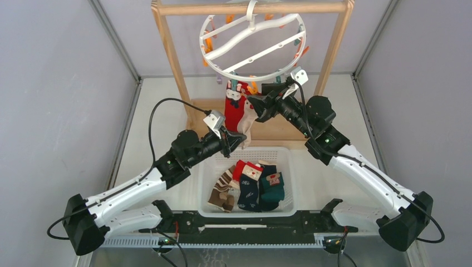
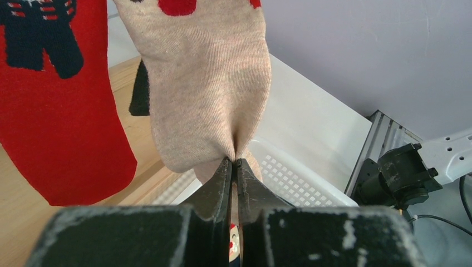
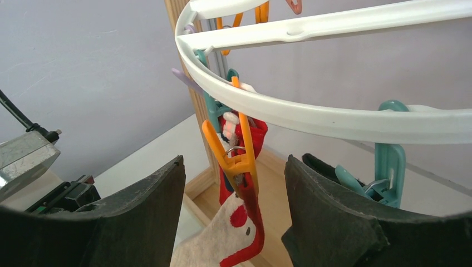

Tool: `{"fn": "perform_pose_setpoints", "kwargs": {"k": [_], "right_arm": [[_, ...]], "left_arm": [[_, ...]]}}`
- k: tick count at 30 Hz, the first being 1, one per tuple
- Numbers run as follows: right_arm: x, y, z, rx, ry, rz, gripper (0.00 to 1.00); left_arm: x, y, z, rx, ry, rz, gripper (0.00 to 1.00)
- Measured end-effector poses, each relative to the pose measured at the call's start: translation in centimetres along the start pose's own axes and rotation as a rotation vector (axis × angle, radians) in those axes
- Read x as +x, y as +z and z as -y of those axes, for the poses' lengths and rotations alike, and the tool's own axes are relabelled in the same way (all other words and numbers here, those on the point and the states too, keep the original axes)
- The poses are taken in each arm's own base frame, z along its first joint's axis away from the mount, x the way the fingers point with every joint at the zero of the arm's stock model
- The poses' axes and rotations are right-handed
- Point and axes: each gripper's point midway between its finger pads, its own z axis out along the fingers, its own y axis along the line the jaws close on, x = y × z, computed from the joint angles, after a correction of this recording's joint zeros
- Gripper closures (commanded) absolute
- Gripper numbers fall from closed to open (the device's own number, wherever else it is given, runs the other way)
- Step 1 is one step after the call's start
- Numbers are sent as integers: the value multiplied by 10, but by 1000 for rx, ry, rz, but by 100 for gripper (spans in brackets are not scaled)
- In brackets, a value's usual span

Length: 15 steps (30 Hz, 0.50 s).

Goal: Remove the socks clipped to the hanger
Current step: Remove the sock from the hanger.

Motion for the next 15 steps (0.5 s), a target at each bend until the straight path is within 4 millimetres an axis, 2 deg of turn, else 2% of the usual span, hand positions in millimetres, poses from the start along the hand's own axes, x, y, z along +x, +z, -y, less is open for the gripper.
{"fn": "perform_pose_setpoints", "kwargs": {"k": [15], "right_arm": [[-2,11,6,24,5,34,28]], "left_arm": [[4,-1,-3,-4,-2,-16,92]]}}
